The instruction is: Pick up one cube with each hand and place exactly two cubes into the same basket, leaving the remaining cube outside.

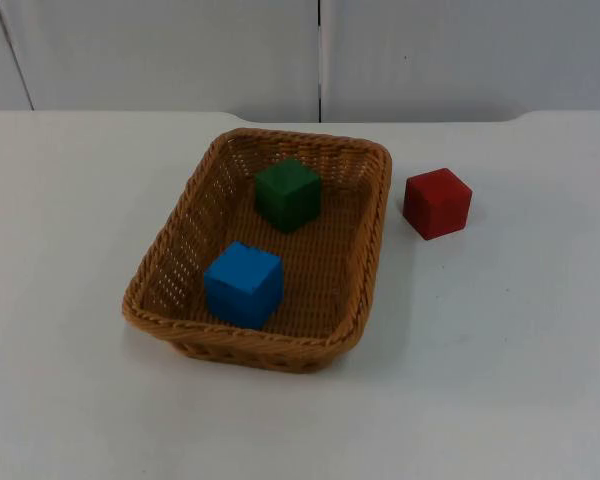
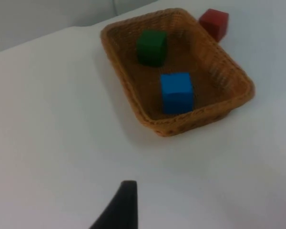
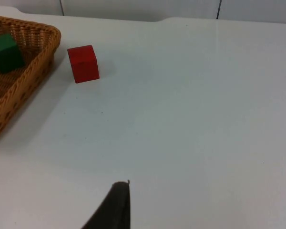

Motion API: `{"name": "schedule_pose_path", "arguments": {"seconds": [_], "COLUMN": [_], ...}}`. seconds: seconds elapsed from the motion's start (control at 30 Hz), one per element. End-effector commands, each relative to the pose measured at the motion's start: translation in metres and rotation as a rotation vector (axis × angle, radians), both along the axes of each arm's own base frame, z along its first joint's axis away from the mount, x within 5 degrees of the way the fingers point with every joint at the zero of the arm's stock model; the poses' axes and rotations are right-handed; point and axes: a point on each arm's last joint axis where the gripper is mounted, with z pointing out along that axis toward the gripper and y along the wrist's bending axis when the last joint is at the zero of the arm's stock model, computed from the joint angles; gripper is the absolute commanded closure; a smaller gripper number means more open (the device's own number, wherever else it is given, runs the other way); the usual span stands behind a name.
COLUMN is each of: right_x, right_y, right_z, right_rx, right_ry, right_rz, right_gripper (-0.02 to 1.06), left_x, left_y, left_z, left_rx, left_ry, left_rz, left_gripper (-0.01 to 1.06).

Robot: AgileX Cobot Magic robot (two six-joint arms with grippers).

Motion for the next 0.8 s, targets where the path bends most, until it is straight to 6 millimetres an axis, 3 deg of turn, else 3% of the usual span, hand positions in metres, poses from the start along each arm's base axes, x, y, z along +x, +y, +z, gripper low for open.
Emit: {"name": "schedule_pose_path", "arguments": {"seconds": [0.0, 0.77], "right_x": [0.0000, 0.0000], "right_y": [0.0001, 0.0002], "right_z": [-0.0012, -0.0012], "right_rx": [0.003, 0.013], "right_ry": [0.000, 0.001], "right_rz": [-0.005, -0.011], "right_gripper": [-0.01, -0.01], "left_x": [0.0003, 0.0012], "left_y": [0.0002, -0.0018], "left_z": [-0.0010, -0.0010], "left_rx": [-0.001, -0.001], "left_ry": [-0.002, -0.002], "left_rz": [0.079, 0.406], "left_gripper": [0.00, 0.00]}}
